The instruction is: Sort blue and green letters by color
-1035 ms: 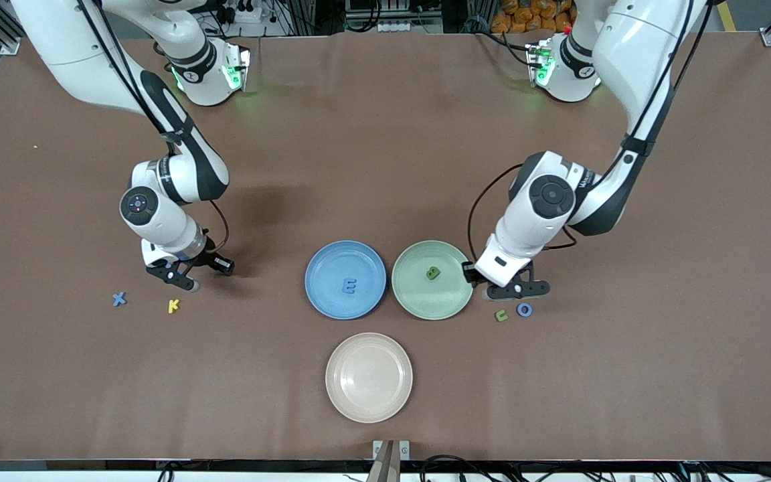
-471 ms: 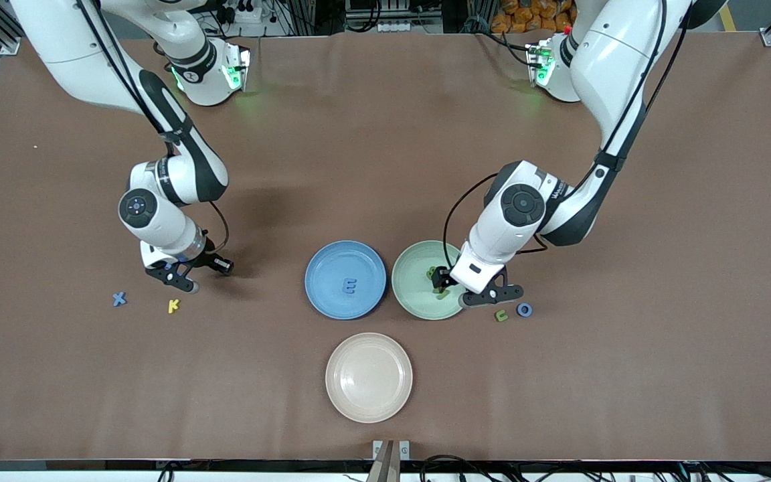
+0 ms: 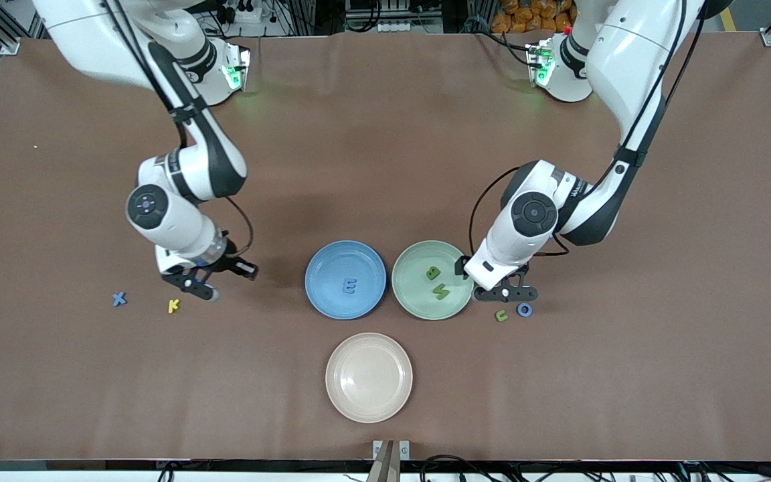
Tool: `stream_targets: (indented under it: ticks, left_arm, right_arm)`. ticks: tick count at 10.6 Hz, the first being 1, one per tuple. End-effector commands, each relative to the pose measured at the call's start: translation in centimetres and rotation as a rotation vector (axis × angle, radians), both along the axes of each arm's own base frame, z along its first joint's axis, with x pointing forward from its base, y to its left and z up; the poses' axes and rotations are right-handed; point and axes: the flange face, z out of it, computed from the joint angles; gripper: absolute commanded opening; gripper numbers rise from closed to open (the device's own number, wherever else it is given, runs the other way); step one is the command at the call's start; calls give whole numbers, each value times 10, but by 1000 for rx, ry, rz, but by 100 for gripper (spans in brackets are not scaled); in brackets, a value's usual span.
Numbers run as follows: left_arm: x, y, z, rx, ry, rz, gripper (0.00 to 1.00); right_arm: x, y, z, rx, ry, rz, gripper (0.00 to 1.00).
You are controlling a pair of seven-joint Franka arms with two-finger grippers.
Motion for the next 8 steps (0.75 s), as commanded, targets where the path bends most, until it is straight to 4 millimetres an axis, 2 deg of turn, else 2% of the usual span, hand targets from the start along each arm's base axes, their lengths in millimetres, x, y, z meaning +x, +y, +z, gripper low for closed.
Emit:
stream_targets:
  ticks: [1,3,4,5,6,8]
  left_arm:
    - [-45,13,4,116,-6,-170,100]
    - [-73,7,0,135,-17,-298,100]
    - [-86,11,-10,102,-49,-312,100]
    - [-93,19,-20,71,-72,-308,100]
    - [-98,25,-29,50,-85,-309,100]
    - [-92,47,-35,28,-106,-334,100]
  right_arm:
    - [-2,84,10,69,-12,14,7]
    - [7,132,-4,87,-20,20,10]
    - [10,144,-8,91,-29,29,34]
    - [11,144,-5,90,-35,35,99]
    - [16,133,1,76,-39,49,100]
    - [13,105,8,31,33,167,100]
